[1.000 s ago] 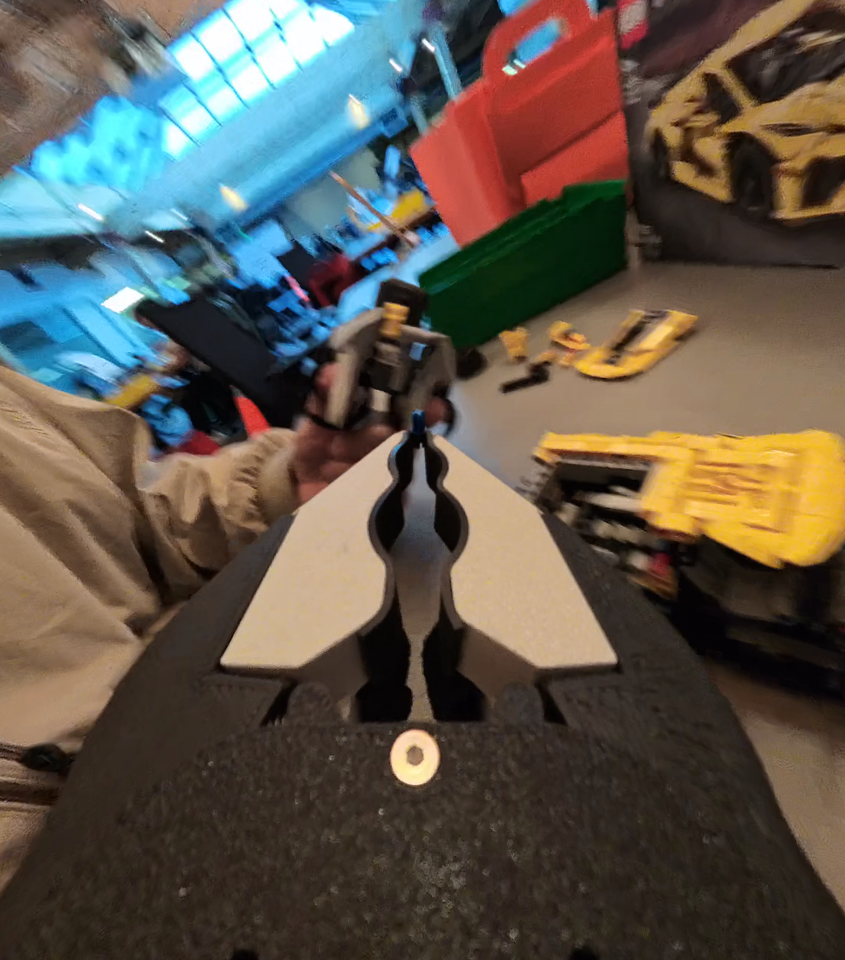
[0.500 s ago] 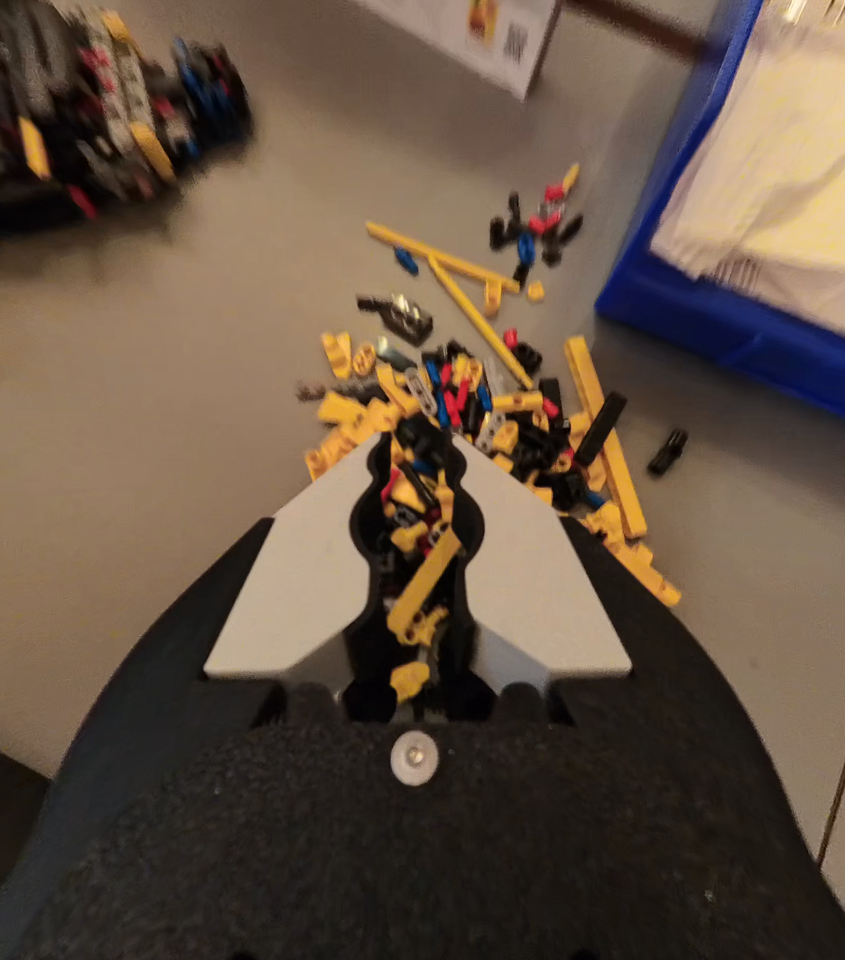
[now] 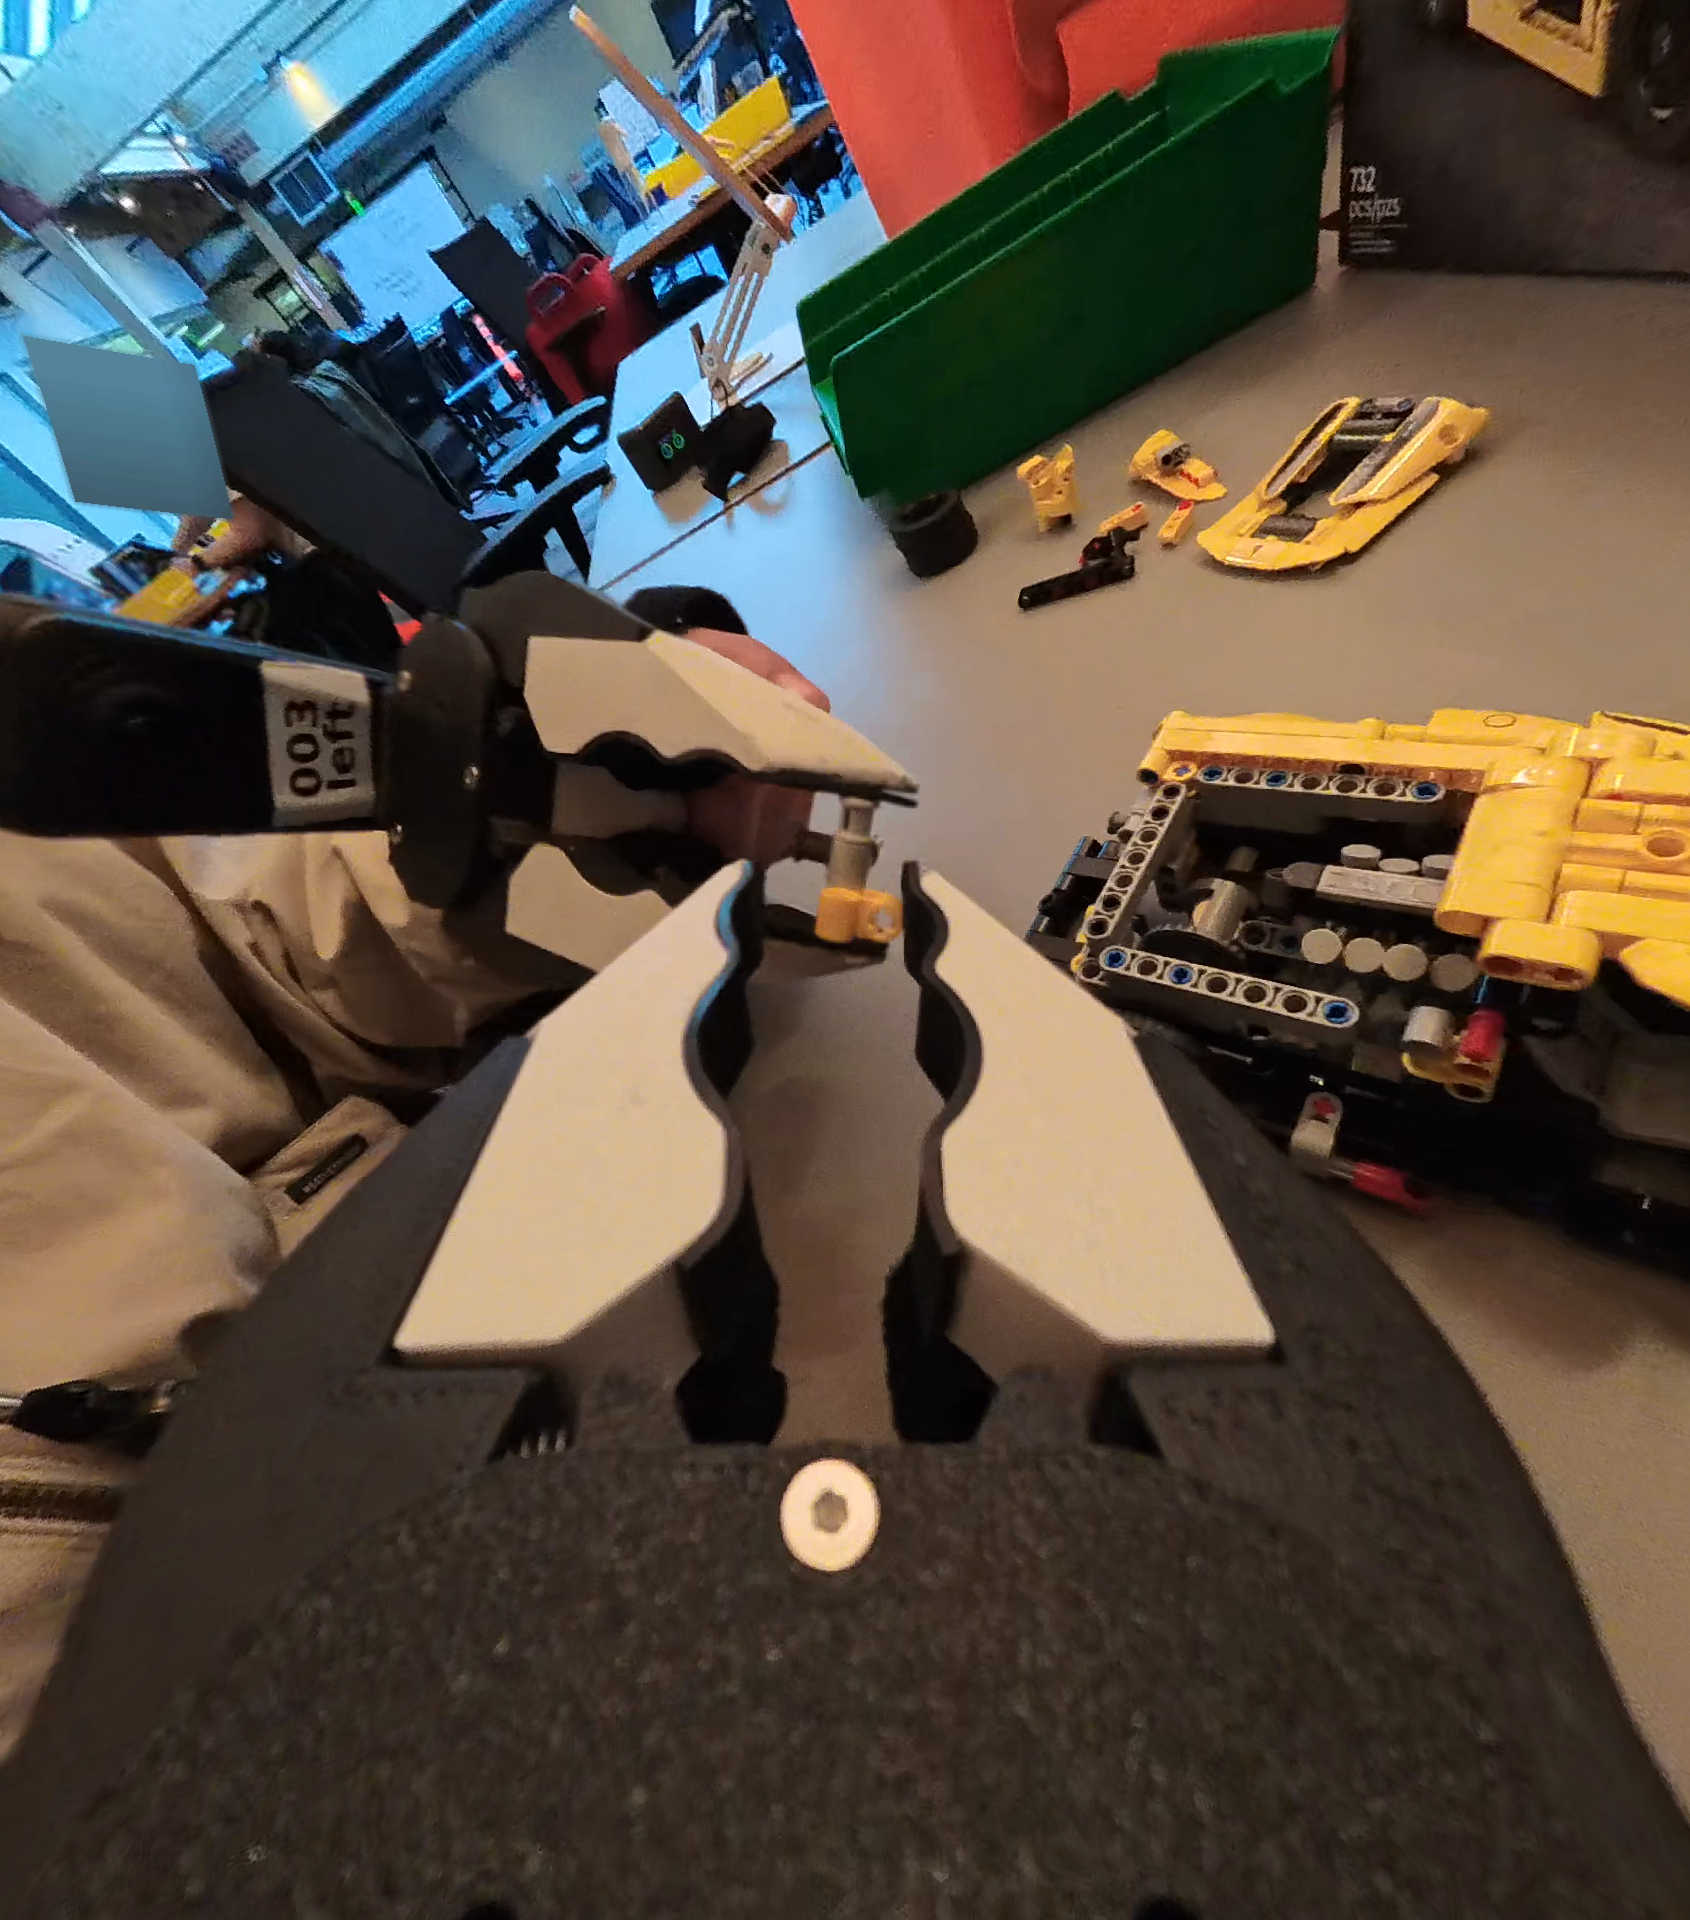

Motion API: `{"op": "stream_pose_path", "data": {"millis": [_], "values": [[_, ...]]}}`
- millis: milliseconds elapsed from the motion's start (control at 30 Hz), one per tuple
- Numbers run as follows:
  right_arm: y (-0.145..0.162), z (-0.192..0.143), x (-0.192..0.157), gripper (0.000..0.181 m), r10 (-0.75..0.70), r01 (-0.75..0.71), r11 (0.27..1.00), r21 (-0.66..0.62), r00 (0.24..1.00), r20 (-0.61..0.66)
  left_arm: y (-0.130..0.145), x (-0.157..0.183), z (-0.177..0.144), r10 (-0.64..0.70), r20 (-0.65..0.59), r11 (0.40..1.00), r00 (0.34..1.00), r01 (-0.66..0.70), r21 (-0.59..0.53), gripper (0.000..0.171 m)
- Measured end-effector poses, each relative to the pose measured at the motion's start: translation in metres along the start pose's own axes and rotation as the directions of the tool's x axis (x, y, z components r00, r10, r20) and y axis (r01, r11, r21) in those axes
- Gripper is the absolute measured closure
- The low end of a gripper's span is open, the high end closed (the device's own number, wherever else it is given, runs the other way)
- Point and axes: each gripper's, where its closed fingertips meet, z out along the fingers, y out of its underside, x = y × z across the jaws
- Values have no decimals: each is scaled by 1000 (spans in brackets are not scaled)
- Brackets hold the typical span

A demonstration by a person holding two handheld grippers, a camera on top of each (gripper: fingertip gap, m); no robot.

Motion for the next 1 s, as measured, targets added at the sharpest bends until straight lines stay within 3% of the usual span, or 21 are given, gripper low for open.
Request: {"op": "stream_pose_path", "data": {"millis": [67, 400, 500, 567, 600, 667, 767, 833, 867, 900, 1000], "values": [[1, 0, 3, 166, 9, -9, 1000, 1, 1000, -4, -2, 2, -1, 42, 6, 999, 999, -42, -1, 147], [1, -1, -2, 176, 64, -66, 997, 31, 995, 80, -1, 12, -1, 67, -35, 998, 997, -68, -18, 147], [-4, -4, -1, 176, 72, -79, 995, 68, 993, 91, -3, 8, -1, -20, -29, 1000, 999, 20, -9, 146], [-18, -12, 5, 176, 138, -156, 973, 173, 984, 112, -5, -5, -3, -193, -14, 981, 981, 193, 7, 142], [-25, -17, 6, 176, 148, -174, 960, 221, 981, 129, -6, -13, -5, -311, -25, 950, 950, 312, 23, 138], [-38, -27, 4, 176, 94, -127, 943, 308, 988, 119, -14, -23, -10, -556, -118, 822, 823, 565, 71, 139], [-48, -32, -6, 176, 18, -65, 926, 371, 991, 130, -25, -13, -10, -784, -368, 537, 500, 844, 3, 139], [-50, -27, -10, 176, 31, -92, 919, 384, 986, 161, -38, -13, -12, -814, -502, 357, 291, 933, -37, 140], [-51, -25, -10, 176, 38, -101, 913, 395, 986, 165, -41, -14, -13, -812, -528, 313, 247, 949, -37, 140], [-52, -23, -12, 176, 41, -108, 907, 406, 984, 172, -41, -14, -12, -810, -532, 310, 245, 950, -34, 140], [-56, -20, -19, 176, 46, -135, 893, 429, 976, 213, -44, -20, -12, -806, -520, 313, 283, 949, 31, 153]]}}
